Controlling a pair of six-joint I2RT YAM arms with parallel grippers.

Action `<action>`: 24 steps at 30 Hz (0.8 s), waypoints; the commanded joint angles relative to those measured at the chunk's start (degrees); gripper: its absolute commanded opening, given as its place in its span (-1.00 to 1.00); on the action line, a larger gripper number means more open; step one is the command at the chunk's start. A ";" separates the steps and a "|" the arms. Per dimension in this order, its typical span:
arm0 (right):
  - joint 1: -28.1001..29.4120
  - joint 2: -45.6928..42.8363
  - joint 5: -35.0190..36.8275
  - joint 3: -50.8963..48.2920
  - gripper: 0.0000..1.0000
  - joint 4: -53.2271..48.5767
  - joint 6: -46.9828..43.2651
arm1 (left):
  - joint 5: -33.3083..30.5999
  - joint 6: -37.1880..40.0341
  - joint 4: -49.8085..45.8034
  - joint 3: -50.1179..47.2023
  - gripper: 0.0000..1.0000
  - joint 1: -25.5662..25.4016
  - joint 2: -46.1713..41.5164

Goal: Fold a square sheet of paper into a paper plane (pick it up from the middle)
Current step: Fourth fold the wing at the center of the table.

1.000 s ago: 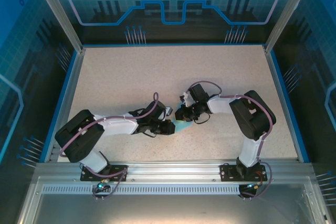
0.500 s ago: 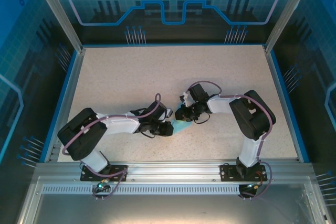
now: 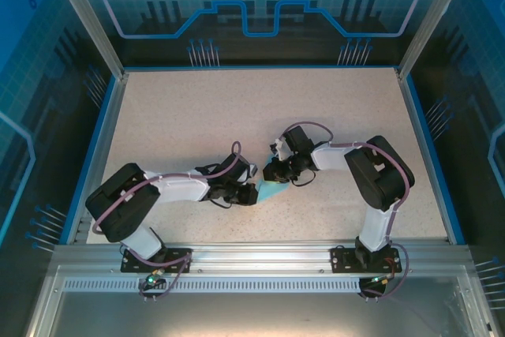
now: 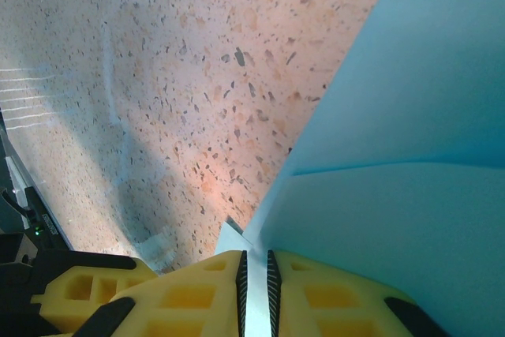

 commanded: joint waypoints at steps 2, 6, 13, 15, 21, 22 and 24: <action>-0.49 2.75 3.49 -0.24 -0.63 -1.97 -1.08 | -1.40 1.01 -5.47 -2.20 -0.74 0.08 -2.05; -0.39 2.58 3.53 -0.14 -0.63 -2.19 -1.08 | -2.29 -0.34 -6.05 -2.00 -0.71 0.13 -7.24; -0.41 2.60 3.71 -0.15 -0.63 -2.16 -1.09 | 2.88 -0.72 -3.02 1.78 -0.63 0.13 -8.85; -0.38 2.65 3.72 -0.15 -0.63 -2.06 -0.99 | 5.94 0.18 -2.06 3.28 -0.62 0.04 -6.13; -0.42 2.48 3.80 -0.24 -0.63 -2.13 -1.00 | 10.03 0.45 2.30 4.93 -0.61 -0.75 1.75; -0.38 2.45 3.82 -0.29 -0.62 -2.08 -0.99 | 9.96 0.78 2.19 5.16 -0.62 -0.75 2.89; -0.33 2.67 3.65 -0.15 -0.63 -2.10 -0.89 | 8.08 1.11 1.36 4.90 -0.64 -0.75 4.47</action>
